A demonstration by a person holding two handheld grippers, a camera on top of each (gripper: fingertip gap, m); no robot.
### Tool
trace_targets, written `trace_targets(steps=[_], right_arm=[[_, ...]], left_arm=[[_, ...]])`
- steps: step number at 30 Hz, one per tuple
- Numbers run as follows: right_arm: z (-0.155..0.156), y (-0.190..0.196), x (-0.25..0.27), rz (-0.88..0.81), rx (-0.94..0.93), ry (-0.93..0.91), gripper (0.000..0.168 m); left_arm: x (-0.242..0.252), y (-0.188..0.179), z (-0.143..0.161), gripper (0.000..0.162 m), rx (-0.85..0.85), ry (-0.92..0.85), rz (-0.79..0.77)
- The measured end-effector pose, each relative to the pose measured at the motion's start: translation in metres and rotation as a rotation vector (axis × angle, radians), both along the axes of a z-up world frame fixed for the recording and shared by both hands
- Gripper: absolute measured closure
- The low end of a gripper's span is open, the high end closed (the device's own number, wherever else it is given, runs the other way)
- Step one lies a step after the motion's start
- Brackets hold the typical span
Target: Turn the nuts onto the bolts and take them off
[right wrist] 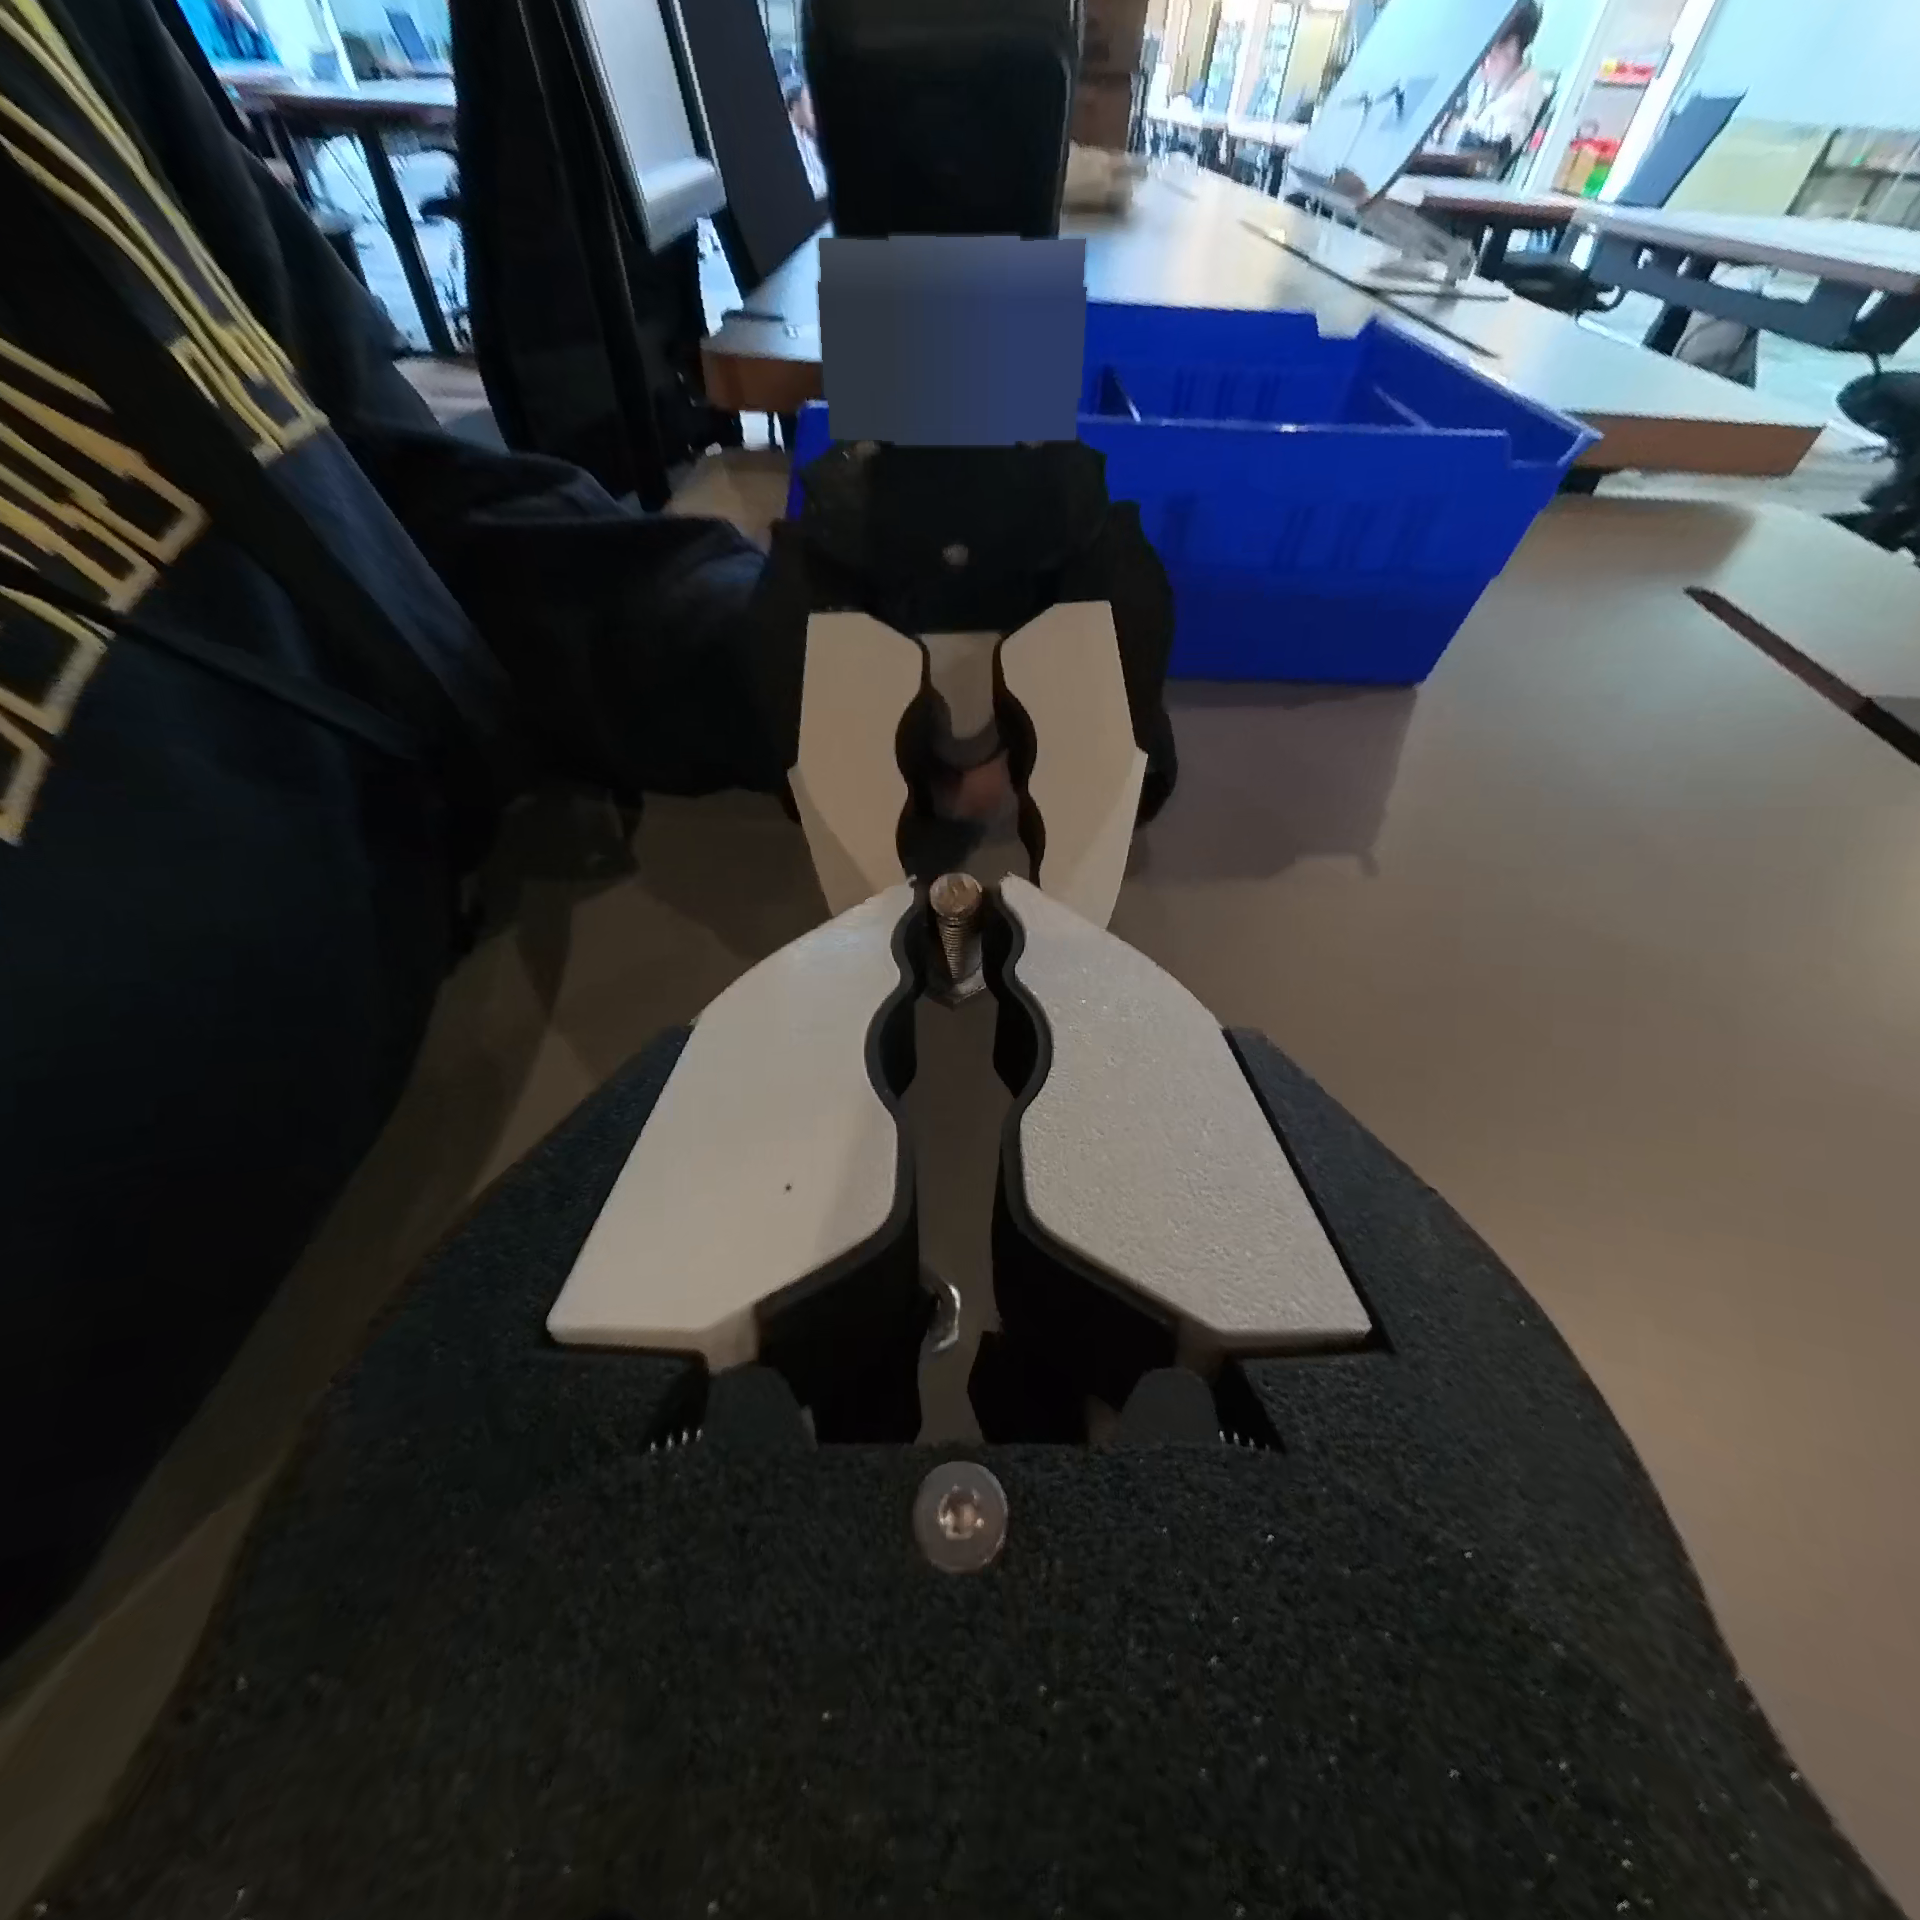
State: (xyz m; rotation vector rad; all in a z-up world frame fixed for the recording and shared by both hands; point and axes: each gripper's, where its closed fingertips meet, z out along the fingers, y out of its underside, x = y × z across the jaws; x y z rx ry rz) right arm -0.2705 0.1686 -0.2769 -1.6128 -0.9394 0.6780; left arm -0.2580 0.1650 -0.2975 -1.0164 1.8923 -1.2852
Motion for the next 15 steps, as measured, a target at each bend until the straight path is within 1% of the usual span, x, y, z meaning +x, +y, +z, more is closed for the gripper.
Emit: trace_targets(steps=[8,15], right_arm=[[0.01,-0.003,-0.002,0.022,0.011,0.082,0.159],[0.013,-0.004,-0.001,0.029,0.019,0.111,0.159]], left_arm=[[-0.004,-0.007,0.012,0.145,-0.063,-0.059,-0.053],[-0.004,-0.007,0.016,0.145,-0.09,-0.066,-0.06]])
